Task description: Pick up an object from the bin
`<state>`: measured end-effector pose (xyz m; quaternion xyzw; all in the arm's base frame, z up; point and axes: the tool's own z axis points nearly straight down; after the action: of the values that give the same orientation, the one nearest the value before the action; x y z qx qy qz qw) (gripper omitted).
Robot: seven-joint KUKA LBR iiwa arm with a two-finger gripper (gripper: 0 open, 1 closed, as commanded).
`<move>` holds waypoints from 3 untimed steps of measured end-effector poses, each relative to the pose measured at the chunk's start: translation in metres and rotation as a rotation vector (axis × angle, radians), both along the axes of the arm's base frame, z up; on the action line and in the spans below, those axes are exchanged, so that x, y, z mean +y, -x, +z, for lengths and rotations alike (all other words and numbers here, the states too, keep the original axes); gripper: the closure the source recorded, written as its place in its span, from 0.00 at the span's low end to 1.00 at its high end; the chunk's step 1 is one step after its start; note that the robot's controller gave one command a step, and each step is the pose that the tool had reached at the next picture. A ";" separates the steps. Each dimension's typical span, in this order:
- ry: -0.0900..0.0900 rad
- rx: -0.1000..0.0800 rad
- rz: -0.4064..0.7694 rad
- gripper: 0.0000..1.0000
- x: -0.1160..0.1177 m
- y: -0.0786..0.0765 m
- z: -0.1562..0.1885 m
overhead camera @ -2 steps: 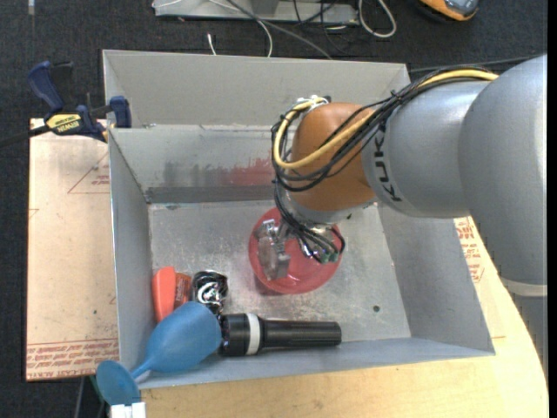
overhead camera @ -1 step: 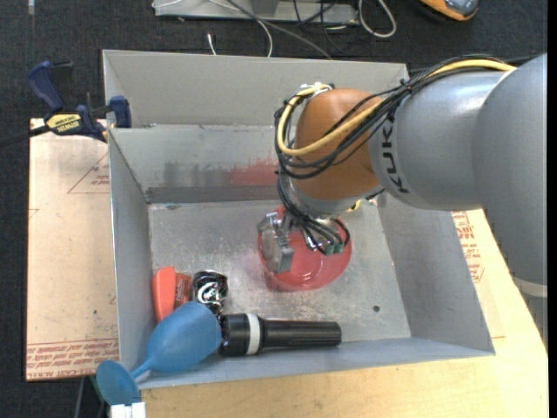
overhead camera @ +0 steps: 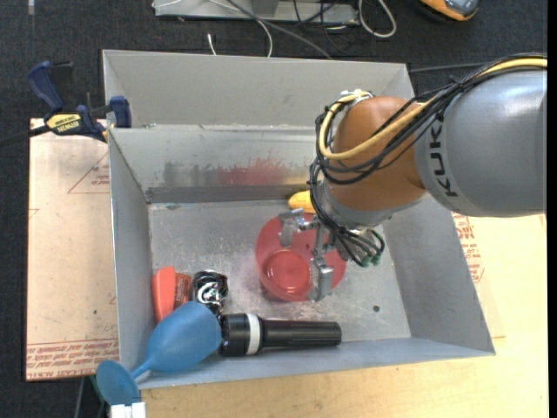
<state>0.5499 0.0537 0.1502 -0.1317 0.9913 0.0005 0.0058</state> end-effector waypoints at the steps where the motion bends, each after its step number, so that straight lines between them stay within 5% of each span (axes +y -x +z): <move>1: -0.001 0.000 0.000 0.00 0.000 0.000 0.000; 2: 0.001 -0.004 0.198 0.00 0.011 0.016 -0.054; 3: -0.002 -0.004 -0.020 0.00 -0.008 0.008 -0.008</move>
Offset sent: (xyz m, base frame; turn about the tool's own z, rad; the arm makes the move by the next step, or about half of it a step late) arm -0.0199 0.0128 -0.0645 -0.2359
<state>0.5417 0.0458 0.1426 -0.1217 0.9925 0.0014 0.0080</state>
